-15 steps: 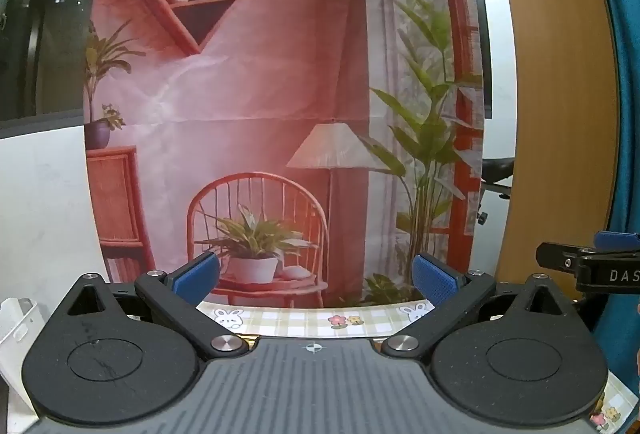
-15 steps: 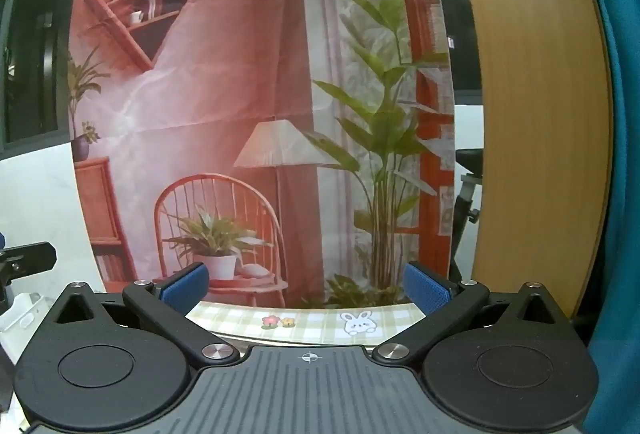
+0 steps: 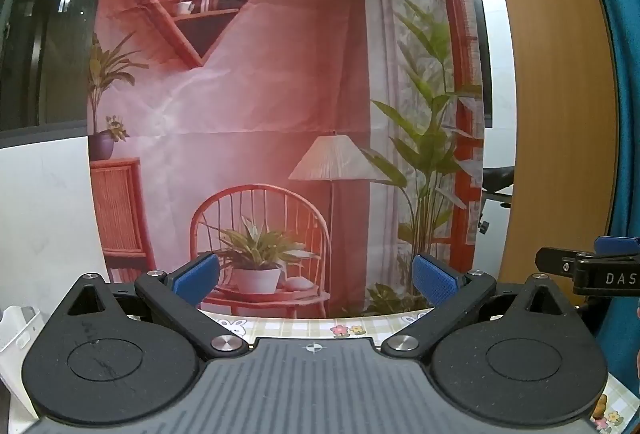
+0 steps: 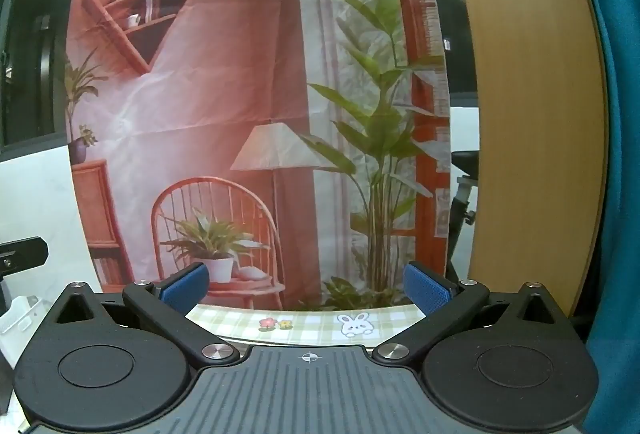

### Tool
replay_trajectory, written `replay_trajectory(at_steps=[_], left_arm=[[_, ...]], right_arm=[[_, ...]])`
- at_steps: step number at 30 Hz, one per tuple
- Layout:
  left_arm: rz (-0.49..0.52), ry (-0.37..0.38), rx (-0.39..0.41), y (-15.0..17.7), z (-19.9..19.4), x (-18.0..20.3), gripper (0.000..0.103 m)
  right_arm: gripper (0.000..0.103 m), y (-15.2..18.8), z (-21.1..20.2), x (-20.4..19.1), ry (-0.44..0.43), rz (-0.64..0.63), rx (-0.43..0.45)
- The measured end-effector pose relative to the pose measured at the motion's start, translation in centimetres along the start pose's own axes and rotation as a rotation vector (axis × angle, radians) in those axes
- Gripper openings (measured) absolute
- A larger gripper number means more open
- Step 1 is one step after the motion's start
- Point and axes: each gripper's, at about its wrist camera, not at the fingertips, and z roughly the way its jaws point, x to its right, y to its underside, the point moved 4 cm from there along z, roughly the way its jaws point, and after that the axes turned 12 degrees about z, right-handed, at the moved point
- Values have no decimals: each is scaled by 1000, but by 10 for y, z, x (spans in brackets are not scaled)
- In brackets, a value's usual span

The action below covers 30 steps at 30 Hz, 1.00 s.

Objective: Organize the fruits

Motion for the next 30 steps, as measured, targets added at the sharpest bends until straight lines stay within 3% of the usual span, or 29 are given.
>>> replay_trajectory(at_steps=[30], left_arm=[[-10,-8,20,-1,-7,1,103]], right_arm=[[103,-3,-5,2,3,4,10]])
